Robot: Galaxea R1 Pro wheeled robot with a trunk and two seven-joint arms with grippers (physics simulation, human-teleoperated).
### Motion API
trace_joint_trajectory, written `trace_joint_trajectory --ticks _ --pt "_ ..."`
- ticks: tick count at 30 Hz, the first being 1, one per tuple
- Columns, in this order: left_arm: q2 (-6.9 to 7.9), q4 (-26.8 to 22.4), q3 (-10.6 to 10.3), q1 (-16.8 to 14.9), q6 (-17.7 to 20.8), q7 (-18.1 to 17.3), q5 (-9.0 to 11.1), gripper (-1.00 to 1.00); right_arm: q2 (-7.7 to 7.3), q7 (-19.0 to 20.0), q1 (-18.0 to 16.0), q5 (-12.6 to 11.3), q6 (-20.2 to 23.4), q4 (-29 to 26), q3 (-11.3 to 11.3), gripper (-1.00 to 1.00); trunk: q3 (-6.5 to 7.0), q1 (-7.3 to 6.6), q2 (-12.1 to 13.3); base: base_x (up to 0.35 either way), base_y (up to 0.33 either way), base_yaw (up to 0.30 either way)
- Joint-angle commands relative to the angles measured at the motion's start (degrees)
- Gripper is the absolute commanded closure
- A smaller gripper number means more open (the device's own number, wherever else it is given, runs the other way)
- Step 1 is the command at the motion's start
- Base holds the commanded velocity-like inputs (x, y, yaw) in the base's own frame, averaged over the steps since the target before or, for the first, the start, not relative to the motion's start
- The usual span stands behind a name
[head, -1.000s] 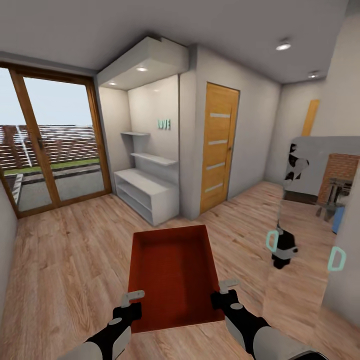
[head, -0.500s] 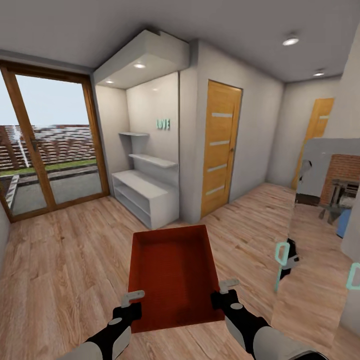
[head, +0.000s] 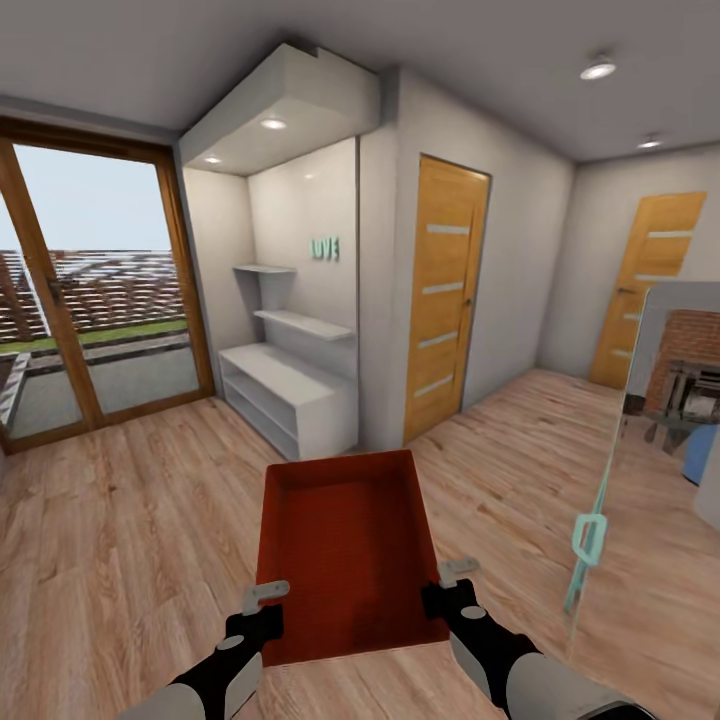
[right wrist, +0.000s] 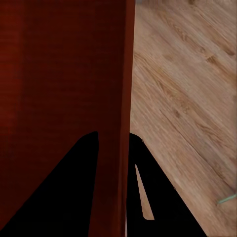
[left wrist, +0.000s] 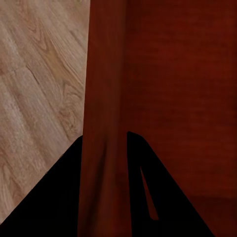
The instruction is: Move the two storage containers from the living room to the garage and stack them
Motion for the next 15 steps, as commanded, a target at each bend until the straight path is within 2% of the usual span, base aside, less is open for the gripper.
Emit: trace_joint_trajectory --ticks 1,8,15 --pt "-0.01 0.2 3.8 0.0 -0.3 1.7 0.7 1.00 0.41 0.1 -0.1 -3.6 -4.8 -0.9 -2.2 1.00 -0.10 0.05 -0.1 0.322 0.000 0.000" --pt "-0.01 0.2 3.8 0.0 -0.3 1.7 0.7 1.00 0.41 0.1 -0.1 -3.6 -4.8 -0.9 -2.2 1.00 -0.10 0.05 -0.1 0.322 0.009 0.000" --pt "-0.01 0.2 3.8 0.0 -0.3 1.7 0.7 1.00 0.41 0.1 -0.1 -3.6 -4.8 -0.9 -2.2 1.00 -0.10 0.05 -0.1 0.322 0.070 0.000"
